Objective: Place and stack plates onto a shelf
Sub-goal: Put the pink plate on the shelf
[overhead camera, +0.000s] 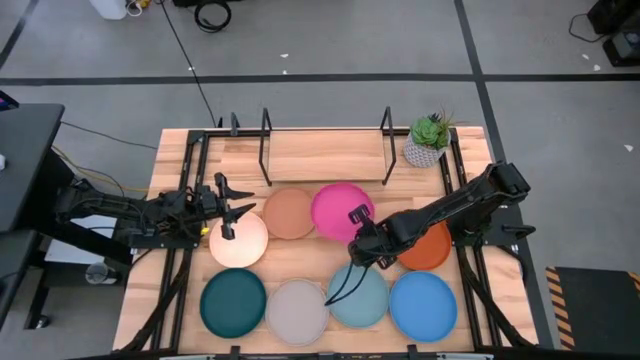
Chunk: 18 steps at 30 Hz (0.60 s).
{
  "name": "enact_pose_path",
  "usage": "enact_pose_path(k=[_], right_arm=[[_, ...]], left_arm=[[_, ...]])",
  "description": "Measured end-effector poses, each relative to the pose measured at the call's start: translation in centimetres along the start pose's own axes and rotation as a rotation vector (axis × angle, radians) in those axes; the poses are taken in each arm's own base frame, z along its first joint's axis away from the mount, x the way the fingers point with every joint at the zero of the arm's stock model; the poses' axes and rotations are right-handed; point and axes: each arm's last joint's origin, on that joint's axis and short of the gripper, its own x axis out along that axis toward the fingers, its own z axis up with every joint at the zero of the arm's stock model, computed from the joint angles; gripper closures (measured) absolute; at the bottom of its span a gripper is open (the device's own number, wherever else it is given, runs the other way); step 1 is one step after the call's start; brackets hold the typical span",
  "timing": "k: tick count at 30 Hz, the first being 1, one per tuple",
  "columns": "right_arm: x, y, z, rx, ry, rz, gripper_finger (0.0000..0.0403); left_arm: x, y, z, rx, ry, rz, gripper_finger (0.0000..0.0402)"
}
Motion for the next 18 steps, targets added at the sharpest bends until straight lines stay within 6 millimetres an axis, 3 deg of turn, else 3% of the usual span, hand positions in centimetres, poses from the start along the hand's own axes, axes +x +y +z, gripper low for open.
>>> enact_pose_path(k=[7, 18], right_arm=[[1.4, -4.5, -1.9, 0.133, 0.141, -0.209, 0.0377], [5.1, -11.5, -6.4, 0.469, 0.169, -0.19, 0.0377]], left_arm=[[0.0, 0.0, 0.0, -0.019, 0.001, 0.0, 0.026], [0.0, 0.0, 0.0, -0.019, 0.004, 0.0, 0.026]])
